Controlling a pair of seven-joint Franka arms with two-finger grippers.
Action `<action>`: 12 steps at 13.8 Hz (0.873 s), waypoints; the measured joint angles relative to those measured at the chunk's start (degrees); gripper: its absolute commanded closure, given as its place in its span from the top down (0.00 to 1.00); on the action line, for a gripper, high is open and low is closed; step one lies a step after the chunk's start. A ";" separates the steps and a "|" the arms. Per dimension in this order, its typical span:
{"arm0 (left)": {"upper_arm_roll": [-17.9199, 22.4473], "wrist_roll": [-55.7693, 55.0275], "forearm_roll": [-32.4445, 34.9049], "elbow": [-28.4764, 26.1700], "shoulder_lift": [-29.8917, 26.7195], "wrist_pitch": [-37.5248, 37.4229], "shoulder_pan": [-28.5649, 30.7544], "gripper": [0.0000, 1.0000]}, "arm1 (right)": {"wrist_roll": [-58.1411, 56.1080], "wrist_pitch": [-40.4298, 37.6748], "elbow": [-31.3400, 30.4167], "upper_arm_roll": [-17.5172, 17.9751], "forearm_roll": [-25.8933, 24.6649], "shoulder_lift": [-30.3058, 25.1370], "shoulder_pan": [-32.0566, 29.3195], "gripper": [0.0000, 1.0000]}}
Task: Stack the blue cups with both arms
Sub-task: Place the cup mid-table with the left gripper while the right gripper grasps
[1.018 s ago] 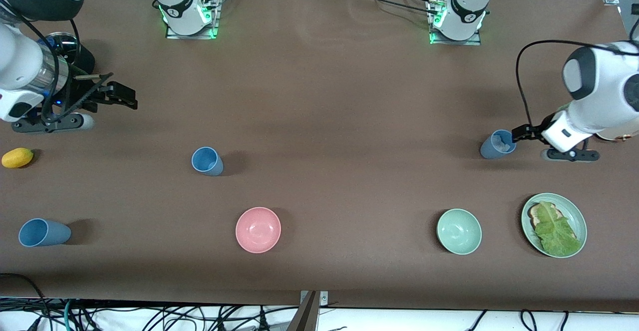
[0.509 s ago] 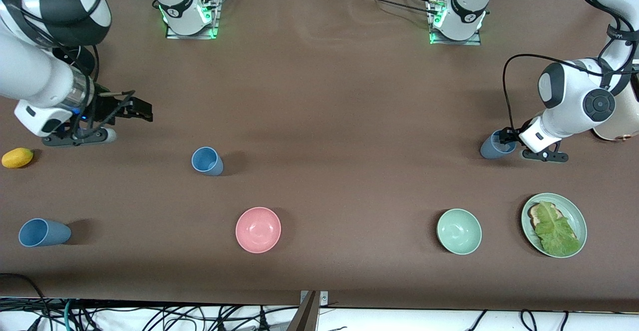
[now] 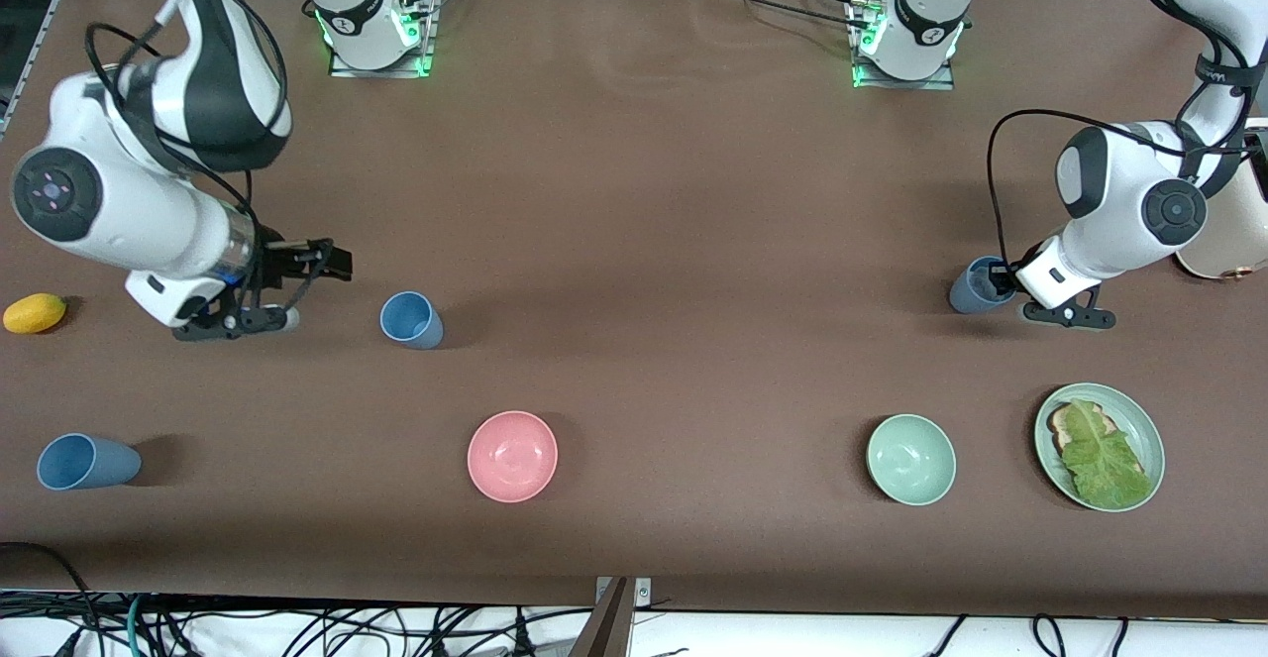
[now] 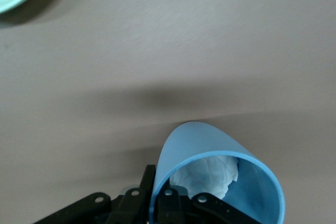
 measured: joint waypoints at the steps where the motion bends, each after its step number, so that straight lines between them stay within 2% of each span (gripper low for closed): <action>1: -2.20 -2.79 -0.01 2.04 -0.21 -3.50 0.00 0.00 | 0.00 2.11 -0.04 0.00 0.00 1.59 0.10 1.00; 4: -11.16 -15.26 -0.09 8.73 -0.95 -13.69 -0.18 0.00 | 0.00 7.92 -0.07 0.00 -0.02 6.17 0.33 1.00; 7: -20.07 -28.21 -2.46 9.88 -0.44 -14.99 -1.70 0.00 | 0.00 10.96 -0.31 0.00 -0.02 9.30 0.67 1.00; 9: -21.93 -34.01 -4.95 10.15 0.79 -14.93 -5.43 0.00 | 0.00 13.69 -2.17 0.00 -0.03 9.74 0.81 1.00; 12: -22.02 -42.51 -5.31 10.59 4.05 -11.41 -12.67 0.00 | 0.00 17.87 -6.10 0.00 -0.03 9.62 0.87 1.00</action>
